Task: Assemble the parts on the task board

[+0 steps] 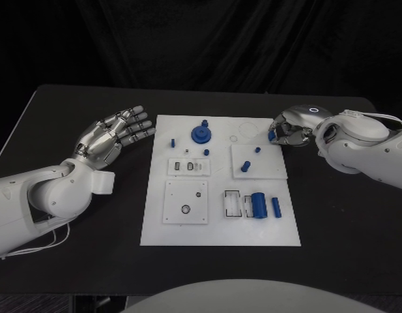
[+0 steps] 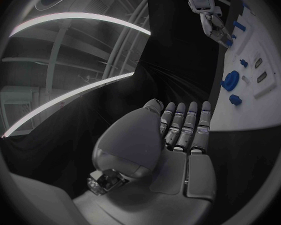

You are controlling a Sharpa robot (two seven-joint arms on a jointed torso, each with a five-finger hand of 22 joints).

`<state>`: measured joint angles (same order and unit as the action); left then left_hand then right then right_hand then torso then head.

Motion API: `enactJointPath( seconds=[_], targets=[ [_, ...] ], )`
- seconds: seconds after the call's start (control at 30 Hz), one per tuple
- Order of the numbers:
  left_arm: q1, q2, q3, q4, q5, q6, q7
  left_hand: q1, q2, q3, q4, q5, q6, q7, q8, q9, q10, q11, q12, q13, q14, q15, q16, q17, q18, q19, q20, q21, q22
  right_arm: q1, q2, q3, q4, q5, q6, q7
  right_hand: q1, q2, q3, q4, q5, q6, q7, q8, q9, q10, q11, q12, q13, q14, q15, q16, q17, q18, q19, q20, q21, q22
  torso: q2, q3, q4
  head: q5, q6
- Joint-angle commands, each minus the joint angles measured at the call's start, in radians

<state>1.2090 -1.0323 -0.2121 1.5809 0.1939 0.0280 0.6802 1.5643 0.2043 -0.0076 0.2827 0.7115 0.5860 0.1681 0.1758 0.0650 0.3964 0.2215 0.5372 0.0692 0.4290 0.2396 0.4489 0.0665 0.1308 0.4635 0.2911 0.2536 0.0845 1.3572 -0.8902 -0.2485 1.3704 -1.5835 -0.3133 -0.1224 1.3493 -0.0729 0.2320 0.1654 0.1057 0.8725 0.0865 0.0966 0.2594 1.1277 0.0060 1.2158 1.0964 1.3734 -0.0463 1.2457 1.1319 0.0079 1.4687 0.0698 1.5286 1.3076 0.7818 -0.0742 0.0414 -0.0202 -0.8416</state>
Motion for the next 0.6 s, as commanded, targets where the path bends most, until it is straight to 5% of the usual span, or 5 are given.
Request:
enactJointPath(
  seconds=[0.03,0.6],
  targets=[
    [-0.002,0.002,0.001,0.0,0.003,0.024,0.035,0.001,-0.012,0.006,0.002,-0.005,-0.005,0.006,-0.003,0.0,-0.004,0.004,0.005,-0.001,-0.003,0.003,0.006,0.001,-0.014,-0.001,-0.001,-0.001,-0.001,-0.005,0.002,0.0,-0.004,-0.005,-0.016,0.008,0.012,0.002,-0.005,0.001,-0.001,0.016,-0.001,0.01,0.005,0.006,-0.001,0.004,0.002,-0.006,-0.002,-0.005,-0.001,0.006,0.068,-0.004,-0.003,0.245,0.0,0.0001,0.0003,0.0,-0.001],
    [-0.005,0.005,0.001,-0.007,0.003,0.032,0.024,0.0,-0.014,0.009,0.002,-0.006,-0.005,0.006,-0.003,0.001,-0.005,0.005,0.005,-0.001,-0.004,0.003,0.006,0.0,-0.015,-0.002,-0.001,-0.002,-0.001,-0.009,0.002,0.0,-0.005,-0.005,-0.062,0.029,0.026,0.018,-0.012,0.003,0.058,0.085,-0.021,0.048,0.057,0.014,-0.012,0.012,0.011,-0.002,-0.01,-0.005,0.004,0.005,0.07,-0.011,-0.003,0.246,0.0,-0.0003,-0.0004,0.0,-0.004]
  ],
)
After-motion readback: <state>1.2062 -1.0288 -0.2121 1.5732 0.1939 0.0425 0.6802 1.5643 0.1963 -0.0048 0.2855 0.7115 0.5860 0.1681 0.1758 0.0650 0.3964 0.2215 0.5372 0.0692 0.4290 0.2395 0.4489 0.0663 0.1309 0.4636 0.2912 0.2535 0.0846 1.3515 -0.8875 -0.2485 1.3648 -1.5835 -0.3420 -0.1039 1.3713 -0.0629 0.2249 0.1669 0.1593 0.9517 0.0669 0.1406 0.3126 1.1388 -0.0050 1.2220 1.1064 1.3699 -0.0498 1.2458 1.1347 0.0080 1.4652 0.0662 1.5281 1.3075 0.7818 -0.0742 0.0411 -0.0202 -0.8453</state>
